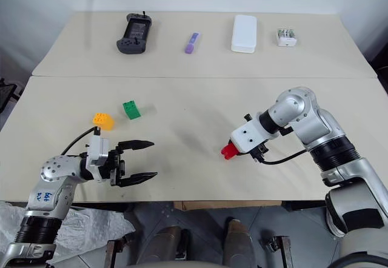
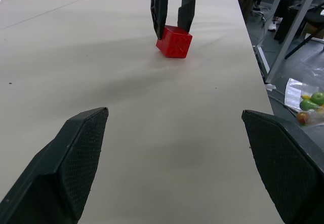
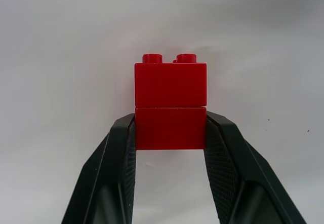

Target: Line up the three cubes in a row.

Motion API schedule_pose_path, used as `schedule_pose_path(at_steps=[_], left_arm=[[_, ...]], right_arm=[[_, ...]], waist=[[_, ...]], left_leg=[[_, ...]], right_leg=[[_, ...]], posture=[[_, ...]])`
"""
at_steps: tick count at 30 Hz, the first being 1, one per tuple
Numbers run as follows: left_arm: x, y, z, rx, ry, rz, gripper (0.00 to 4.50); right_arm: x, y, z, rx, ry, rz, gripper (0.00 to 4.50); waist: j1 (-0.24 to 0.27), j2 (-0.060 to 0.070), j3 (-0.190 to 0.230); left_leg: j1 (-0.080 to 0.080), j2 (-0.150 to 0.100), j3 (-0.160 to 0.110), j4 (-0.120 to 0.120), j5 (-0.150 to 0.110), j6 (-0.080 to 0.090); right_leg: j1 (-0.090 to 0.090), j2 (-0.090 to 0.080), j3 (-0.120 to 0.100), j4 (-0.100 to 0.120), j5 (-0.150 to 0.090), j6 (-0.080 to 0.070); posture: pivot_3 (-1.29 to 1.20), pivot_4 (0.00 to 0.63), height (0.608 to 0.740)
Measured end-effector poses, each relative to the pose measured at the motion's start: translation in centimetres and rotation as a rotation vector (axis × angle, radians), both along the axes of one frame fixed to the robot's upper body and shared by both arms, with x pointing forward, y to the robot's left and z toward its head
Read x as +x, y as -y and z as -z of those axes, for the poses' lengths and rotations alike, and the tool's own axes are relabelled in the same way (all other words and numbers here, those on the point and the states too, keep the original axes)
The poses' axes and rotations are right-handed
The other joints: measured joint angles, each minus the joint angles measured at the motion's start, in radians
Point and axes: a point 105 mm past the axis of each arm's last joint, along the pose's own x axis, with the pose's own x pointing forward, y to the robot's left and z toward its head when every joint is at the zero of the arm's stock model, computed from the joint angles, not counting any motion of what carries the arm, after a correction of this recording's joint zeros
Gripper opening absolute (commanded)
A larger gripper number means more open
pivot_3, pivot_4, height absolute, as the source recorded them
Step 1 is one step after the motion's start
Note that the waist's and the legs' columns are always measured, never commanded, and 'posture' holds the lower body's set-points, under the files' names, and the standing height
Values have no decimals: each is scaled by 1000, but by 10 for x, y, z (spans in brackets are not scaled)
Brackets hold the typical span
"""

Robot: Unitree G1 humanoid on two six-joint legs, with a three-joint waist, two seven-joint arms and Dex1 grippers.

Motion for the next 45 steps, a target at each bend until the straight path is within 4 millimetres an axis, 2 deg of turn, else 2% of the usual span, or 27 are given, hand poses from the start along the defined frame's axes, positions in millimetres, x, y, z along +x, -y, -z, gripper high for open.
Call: schedule_pose_path(at_steps=[5, 8, 10, 13, 19, 35, 45], left_arm=[[1, -1, 1, -2, -2, -13, 4500], [2, -3, 3, -7, -16, -27, 4500], [3, -3, 4, -11, -18, -27, 4500], [5, -2, 0, -11, -5, -22, 4500], [9, 0, -6, -9, 16, -8, 4500], [11, -3, -4, 2, 3, -9, 4500], [10, -7, -6, 21, 6, -5, 4500]], right_arm=[[-1, -3, -2, 300, -142, 131, 1483], [2, -13, -10, 674, -273, 229, 1483], [5, -13, 2, 781, -342, 309, 1483], [9, -12, 24, 806, -393, 398, 1483], [17, 1, 34, 828, -389, 497, 1483], [19, 28, 41, 703, -304, 483, 1483], [22, 32, 40, 675, -295, 481, 1483]], waist=[[2, 0, 0], [2, 0, 0], [3, 0, 0], [2, 0, 0], [0, 0, 0], [8, 0, 0], [7, 0, 0]], left_leg=[[0, 0, 0, 0, 0, 0], [1, 0, -1, 0, 0, 0], [1, 0, -1, 0, 0, 0], [0, -1, -1, 0, 0, 0], [0, 0, -1, 0, 0, 0], [1, -3, -6, 1, 0, 1], [1, -3, -7, 1, 0, 1]], right_leg=[[0, 0, 0, 0, 0, 0], [2, 0, -2, 0, 0, 0], [2, 0, -2, 1, 0, 0], [1, -1, -2, 1, 0, 0], [1, 0, -2, 1, 0, 0], [4, -2, -3, 1, 0, 0], [5, -2, -3, 1, 0, 0]], posture=[[0, 150, 740], [0, 150, 740], [0, 150, 740], [0, 150, 740], [0, 150, 740], [0, 150, 740], [0, 150, 740]])
